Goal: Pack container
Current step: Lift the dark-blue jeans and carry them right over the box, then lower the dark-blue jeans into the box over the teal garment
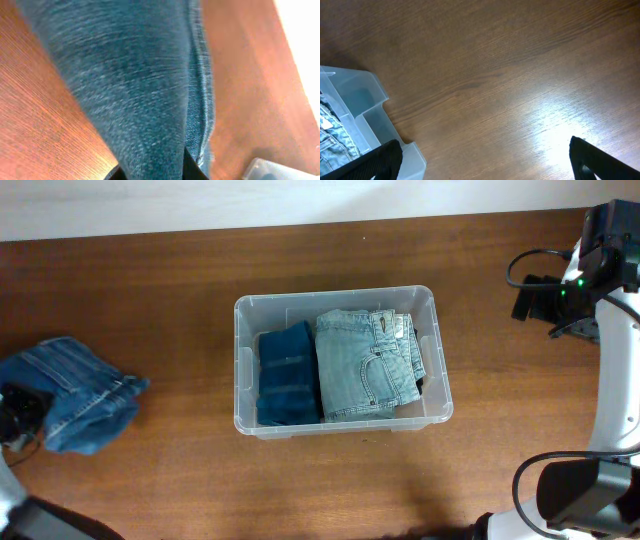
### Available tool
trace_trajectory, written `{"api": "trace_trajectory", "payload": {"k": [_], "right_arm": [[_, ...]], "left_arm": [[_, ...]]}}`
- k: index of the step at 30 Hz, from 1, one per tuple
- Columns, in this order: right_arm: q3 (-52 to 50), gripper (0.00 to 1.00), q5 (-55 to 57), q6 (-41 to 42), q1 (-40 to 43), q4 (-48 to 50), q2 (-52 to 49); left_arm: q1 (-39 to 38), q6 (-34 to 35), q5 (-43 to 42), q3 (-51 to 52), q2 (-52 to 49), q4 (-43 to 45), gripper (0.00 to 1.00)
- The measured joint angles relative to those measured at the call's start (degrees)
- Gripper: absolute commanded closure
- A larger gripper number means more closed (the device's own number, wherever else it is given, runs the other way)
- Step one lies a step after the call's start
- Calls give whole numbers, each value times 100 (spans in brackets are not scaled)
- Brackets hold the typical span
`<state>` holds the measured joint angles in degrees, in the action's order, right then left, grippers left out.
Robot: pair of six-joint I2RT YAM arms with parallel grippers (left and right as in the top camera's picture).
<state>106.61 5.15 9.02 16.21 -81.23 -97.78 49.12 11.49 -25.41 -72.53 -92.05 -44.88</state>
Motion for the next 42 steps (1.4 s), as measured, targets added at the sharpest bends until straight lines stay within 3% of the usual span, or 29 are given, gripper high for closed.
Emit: {"api": "trace_trajectory", "payload": {"k": [11,17,21,32,42], "right_arm": [[0,2,0,-2,0,0,0],[0,2,0,0,0,0,0],[0,2,-2,0,0,0,0],[0,1,0,-2,0,0,0],[0,2,0,0,0,2,0]], "left_arm": [[-968,319,33,-1005,621,-651,99],[-2068,358,-17,-2277,634,-1375,99],[-2988,468,-269,-2970,673,-1397,99],[-5681,918,-791,-3123,503,-979,99],[-6752,1272,-671,-3123,-586,-1023,99]]}}
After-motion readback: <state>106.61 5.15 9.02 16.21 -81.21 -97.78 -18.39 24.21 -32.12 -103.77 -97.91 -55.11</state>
